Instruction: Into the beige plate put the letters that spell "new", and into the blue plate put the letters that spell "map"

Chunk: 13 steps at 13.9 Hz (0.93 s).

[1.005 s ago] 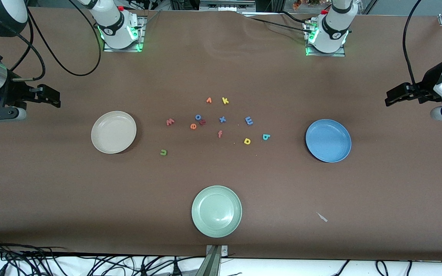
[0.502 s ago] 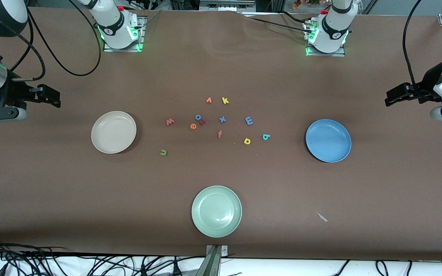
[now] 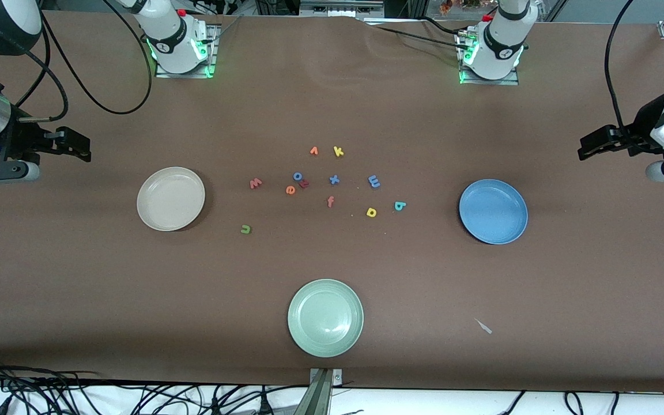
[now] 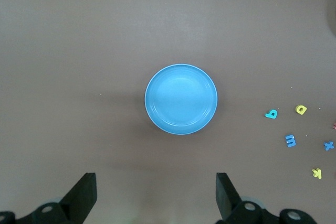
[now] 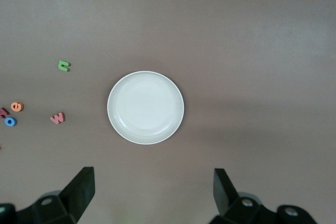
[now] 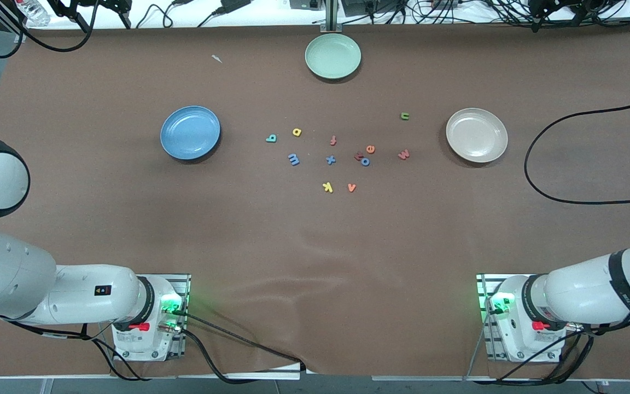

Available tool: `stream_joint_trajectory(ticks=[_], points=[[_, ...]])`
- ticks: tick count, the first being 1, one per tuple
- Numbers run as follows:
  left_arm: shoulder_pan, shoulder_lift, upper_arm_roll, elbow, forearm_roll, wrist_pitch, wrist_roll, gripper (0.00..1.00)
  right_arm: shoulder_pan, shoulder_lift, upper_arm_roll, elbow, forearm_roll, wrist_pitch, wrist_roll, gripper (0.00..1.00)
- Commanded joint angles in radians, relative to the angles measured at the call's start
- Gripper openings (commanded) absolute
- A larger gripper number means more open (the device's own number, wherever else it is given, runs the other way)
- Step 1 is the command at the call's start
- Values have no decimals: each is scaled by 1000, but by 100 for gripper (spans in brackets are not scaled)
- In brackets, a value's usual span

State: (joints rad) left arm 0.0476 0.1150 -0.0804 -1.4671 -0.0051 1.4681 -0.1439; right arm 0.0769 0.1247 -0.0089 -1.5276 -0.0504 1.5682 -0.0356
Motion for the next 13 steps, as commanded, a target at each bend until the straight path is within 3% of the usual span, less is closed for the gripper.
stream_joint_trajectory(ticks=[1, 13], points=[[0, -3, -6, -1, 17, 0, 4, 100, -2, 3, 4, 9, 3, 3, 10, 100], [0, -3, -7, -1, 17, 0, 4, 100, 4, 3, 9, 33, 1, -23, -4, 100]])
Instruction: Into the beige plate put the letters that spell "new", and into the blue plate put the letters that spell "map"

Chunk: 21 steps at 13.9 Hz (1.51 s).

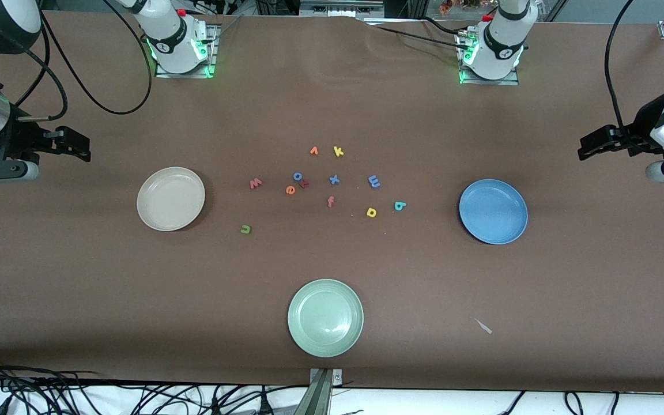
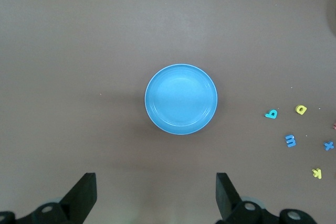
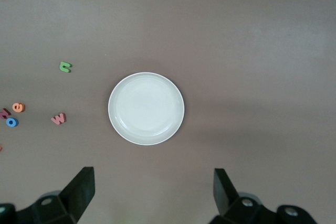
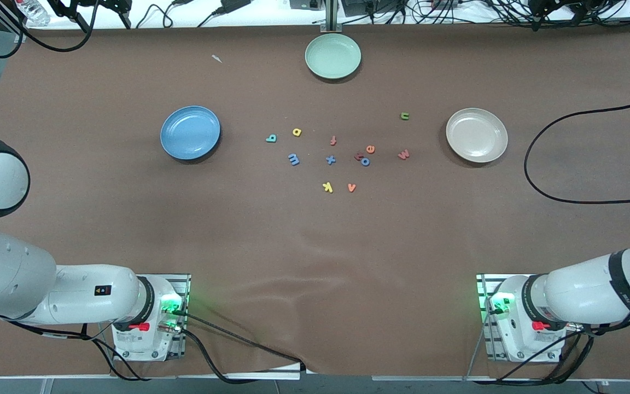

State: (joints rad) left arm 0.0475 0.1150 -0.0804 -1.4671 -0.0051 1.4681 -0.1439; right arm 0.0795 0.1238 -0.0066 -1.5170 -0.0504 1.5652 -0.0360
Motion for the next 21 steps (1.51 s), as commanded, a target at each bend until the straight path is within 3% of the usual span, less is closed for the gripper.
stream_joint_trajectory(ticks=[1, 4, 11, 15, 18, 21], points=[[0, -3, -7, -1, 17, 0, 4, 100, 6, 4, 10, 23, 1, -24, -2, 100], [0, 2, -7, -1, 19, 1, 4, 100, 13, 5, 10, 12, 7, -66, -42, 100], [0, 5, -9, -1, 17, 3, 4, 100, 29, 39, 10, 9, 136, -67, -42, 100], [0, 11, -9, -1, 17, 3, 4, 100, 127, 77, 11, 1, 145, -15, 77, 100], [-3, 21, -12, -1, 8, 6, -9, 100, 200, 76, 23, -147, 142, 203, 217, 100], [-11, 41, -39, -1, 10, 29, -69, 100, 204, 66, 118, -287, 138, 364, 377, 100]])
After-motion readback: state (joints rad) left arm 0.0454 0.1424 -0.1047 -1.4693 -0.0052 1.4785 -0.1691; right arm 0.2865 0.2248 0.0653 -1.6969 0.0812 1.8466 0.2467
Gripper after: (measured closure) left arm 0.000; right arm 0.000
